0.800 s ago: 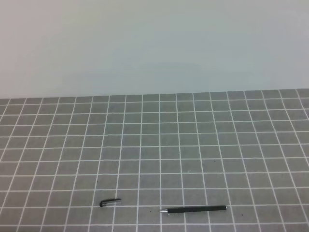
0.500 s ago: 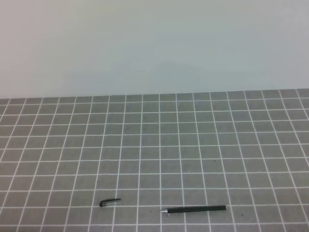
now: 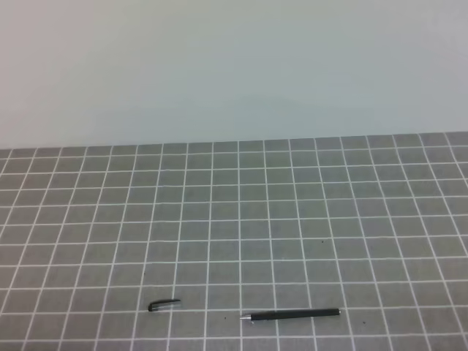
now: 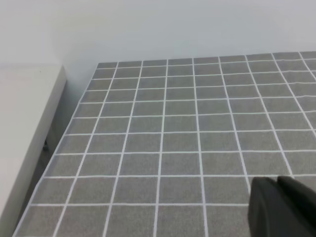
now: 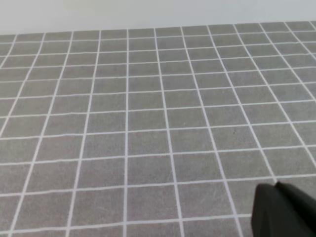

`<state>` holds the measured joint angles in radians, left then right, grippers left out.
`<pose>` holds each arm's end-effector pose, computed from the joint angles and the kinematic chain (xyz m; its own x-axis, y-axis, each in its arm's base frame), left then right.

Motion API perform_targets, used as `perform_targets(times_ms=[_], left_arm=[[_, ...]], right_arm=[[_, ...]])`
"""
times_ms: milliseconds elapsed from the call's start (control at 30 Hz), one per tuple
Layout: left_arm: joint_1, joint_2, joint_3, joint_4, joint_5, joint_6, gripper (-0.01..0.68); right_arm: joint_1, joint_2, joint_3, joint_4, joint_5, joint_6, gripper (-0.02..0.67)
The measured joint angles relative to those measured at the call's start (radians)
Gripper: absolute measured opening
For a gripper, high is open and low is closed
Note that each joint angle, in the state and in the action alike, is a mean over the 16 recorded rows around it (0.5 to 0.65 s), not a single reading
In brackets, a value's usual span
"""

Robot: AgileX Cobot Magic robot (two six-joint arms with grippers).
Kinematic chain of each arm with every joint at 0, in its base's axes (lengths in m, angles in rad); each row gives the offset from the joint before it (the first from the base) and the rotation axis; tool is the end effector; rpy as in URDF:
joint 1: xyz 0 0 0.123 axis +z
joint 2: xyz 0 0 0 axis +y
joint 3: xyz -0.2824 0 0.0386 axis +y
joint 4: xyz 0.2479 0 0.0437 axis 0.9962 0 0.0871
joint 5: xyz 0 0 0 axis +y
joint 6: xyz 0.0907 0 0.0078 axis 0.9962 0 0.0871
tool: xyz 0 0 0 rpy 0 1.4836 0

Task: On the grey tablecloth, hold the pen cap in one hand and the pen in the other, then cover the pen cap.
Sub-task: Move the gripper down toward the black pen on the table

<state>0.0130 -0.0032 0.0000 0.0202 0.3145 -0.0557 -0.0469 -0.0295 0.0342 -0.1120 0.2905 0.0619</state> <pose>0.0540 0.0013 0.1848 -0.2213 -0.0394 -0.9744 -0.0272 0.9990 -0.0342 0.0535 -0.0054 0.1770 -0.2079 -0.0357 -0.9775 0.0688 0.9963 -0.0510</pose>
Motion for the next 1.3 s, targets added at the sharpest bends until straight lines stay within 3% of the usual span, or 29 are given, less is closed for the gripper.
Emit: perform_targets(times_ms=[900,1100,1300], left_arm=[[0.0,0.0,0.0,-0.005,-0.024,0.0,-0.003],[0.0,0.0,0.0,-0.005,-0.142,0.0,-0.003],[0.0,0.0,0.0,-0.004,-0.37,0.0,-0.003]], right_arm=[[-0.002,0.004,-0.002,-0.002,0.0,-0.004,0.003],[-0.002,0.004,-0.008,-0.004,-0.023,-0.005,0.003],[-0.002,0.004,-0.006,-0.006,-0.124,-0.006,0.003]])
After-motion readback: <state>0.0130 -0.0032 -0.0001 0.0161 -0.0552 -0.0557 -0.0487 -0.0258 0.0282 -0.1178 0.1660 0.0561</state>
